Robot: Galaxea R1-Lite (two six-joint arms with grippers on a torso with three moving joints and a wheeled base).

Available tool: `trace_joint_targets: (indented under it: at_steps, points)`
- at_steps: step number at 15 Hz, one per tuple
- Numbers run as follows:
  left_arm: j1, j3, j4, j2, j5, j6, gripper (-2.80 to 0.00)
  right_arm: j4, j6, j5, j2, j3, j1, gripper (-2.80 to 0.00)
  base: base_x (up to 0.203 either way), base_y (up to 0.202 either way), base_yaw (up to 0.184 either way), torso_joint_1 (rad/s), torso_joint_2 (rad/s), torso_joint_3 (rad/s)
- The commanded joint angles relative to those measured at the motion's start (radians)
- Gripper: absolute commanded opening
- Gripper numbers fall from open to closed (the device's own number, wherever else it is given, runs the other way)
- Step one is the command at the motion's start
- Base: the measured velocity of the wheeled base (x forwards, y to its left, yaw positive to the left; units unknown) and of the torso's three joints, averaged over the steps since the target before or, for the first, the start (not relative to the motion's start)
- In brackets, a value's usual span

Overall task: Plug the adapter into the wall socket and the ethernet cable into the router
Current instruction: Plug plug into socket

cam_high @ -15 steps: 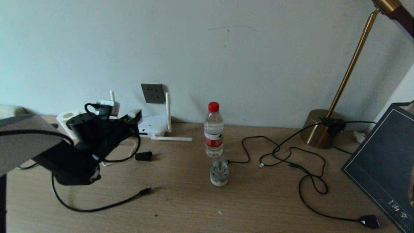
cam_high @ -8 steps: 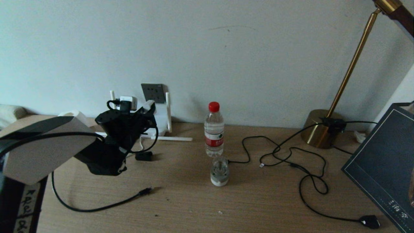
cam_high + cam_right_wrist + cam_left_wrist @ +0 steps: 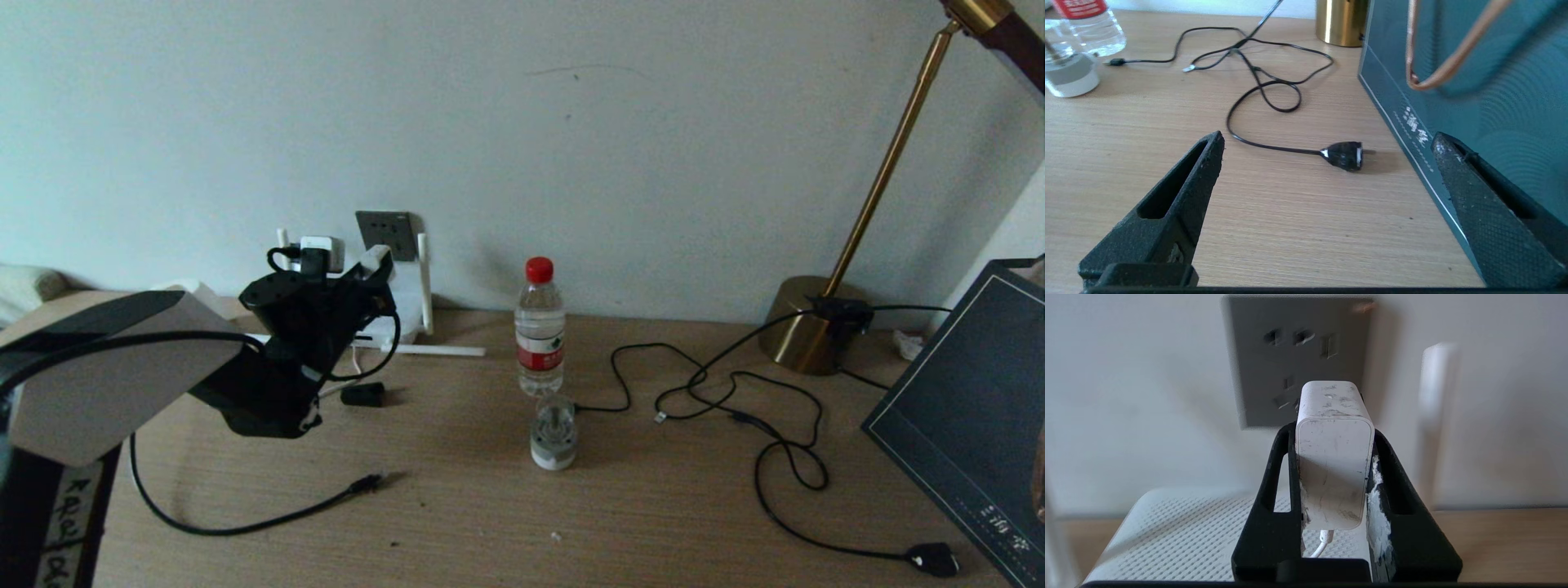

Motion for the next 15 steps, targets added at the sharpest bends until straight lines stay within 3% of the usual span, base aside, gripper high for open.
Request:
trace_joint_targets:
  at_steps: [1,15]
  points:
    - [0.003,-0.007,-0.008,-0.009,0.000,-0.001,-2.80,0.000,0.000,0.000,0.000,0.000,0.000,0.00,0.000,0.000,0.000,0.000,0.00,0.000]
    - [0.032,-0.081,-0.015,0.023,-0.001,-0.017,-2.80,0.000,0.000,0.000,0.000,0.000,0.000,0.00,0.000,0.000,0.000,0.000,0.00,0.000]
